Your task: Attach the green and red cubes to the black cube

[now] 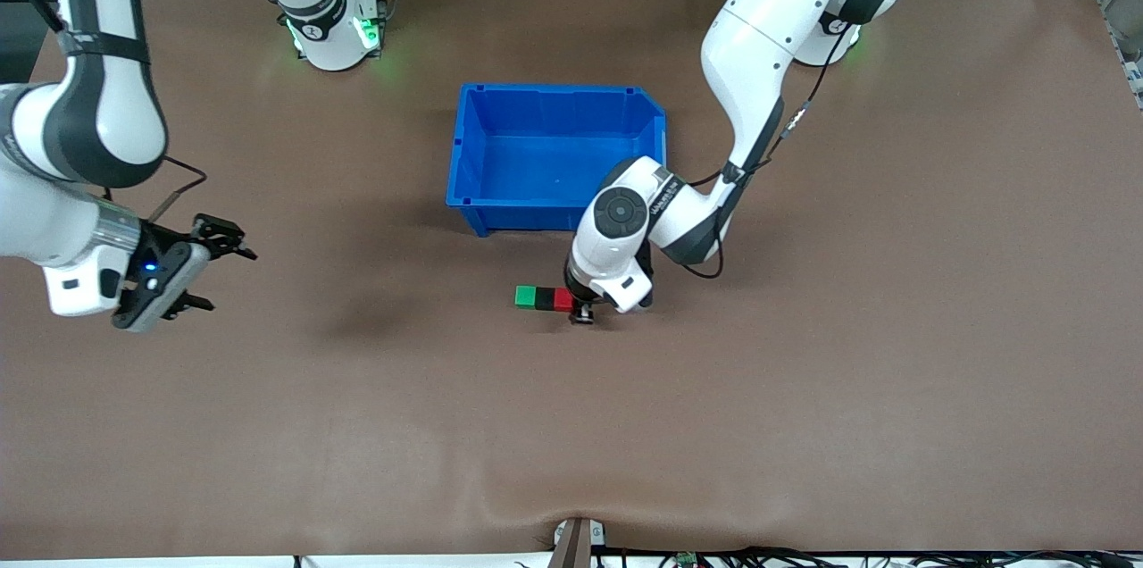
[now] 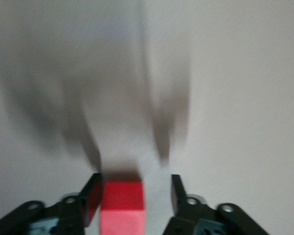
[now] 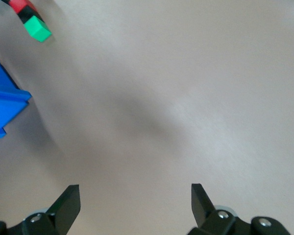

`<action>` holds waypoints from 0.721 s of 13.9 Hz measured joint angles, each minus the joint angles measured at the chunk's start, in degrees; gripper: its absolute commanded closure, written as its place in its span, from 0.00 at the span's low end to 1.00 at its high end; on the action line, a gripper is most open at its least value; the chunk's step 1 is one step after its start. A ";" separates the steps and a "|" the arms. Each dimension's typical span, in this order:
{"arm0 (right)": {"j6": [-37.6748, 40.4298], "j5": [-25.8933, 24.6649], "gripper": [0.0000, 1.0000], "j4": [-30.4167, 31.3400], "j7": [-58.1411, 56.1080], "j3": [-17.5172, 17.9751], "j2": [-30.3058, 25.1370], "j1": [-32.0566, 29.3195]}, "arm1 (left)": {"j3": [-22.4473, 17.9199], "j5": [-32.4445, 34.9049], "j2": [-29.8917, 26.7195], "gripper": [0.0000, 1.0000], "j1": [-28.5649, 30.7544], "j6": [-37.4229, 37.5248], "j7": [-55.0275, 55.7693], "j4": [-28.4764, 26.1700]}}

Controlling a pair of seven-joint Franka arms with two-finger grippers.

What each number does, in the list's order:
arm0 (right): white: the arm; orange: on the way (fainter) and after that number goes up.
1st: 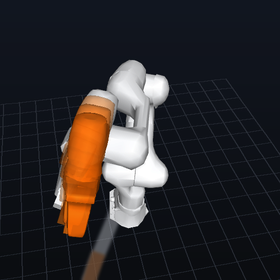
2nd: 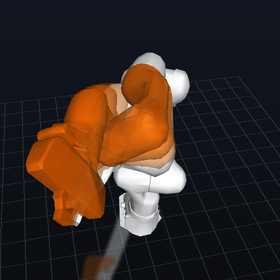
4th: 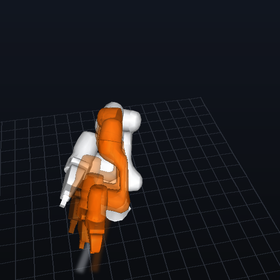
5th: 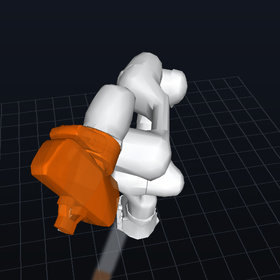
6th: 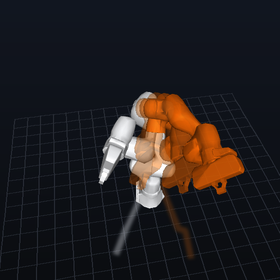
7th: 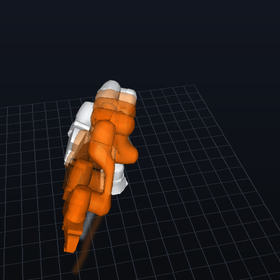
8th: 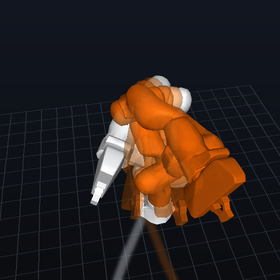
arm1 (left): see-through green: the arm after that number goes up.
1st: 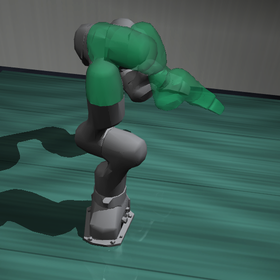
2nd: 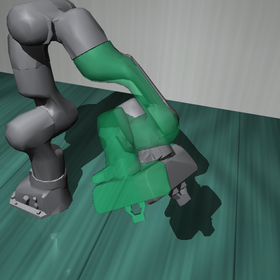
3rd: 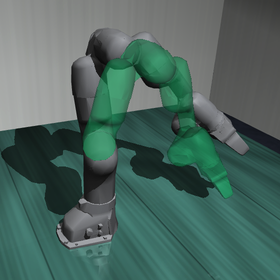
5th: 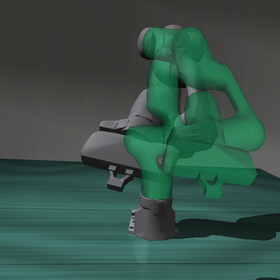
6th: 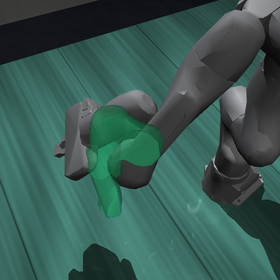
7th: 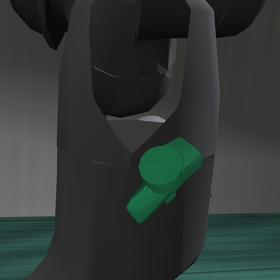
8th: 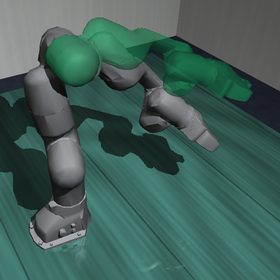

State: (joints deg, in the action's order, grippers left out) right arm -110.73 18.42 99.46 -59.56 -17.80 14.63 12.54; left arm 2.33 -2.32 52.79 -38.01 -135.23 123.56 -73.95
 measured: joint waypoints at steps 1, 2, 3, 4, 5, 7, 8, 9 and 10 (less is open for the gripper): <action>0.88 -0.40 0.00 0.01 0.56 0.01 -0.67 -0.67 | -0.70 0.00 -1.36 0.00 0.24 2.03 -2.75 0.50; 2.21 -0.89 0.00 0.02 1.80 0.01 -1.48 -1.09 | -1.35 0.00 -3.33 0.00 0.38 4.18 -5.64 0.82; 3.49 -2.14 0.00 0.02 3.72 0.02 -2.52 -1.31 | -2.28 0.10 -5.82 0.00 0.43 6.98 -8.91 1.06; 4.54 -3.88 0.00 0.02 6.14 0.05 -3.76 -1.36 | -3.23 0.24 -8.75 0.00 0.65 10.83 -13.18 1.24; 6.06 -5.27 0.00 0.02 9.07 0.21 -5.19 -1.41 | -3.92 0.33 -12.04 0.00 1.38 15.75 -18.71 1.33; 10.75 -6.39 0.00 0.01 16.47 2.23 -8.10 -2.96 | -4.42 0.47 -18.79 0.00 4.42 26.81 -30.95 1.34; 12.66 -6.57 0.00 0.02 20.68 4.68 -9.44 -4.92 | -4.52 0.53 -21.93 0.00 6.55 31.80 -37.13 1.30; 14.14 -6.76 0.00 0.03 25.12 7.39 -10.63 -6.90 | -4.60 0.54 -24.81 0.00 8.90 35.93 -42.65 1.20; 15.47 -6.98 0.00 0.02 29.61 9.38 -11.67 -8.07 | -4.63 0.54 -27.37 0.00 11.23 39.09 -47.16 1.12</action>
State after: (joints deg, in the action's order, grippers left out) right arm -95.25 11.44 99.49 -29.95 -8.41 2.96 4.47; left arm -2.30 -1.78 25.42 -26.79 -96.14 76.40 -72.84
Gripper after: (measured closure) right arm 0.000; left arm 0.000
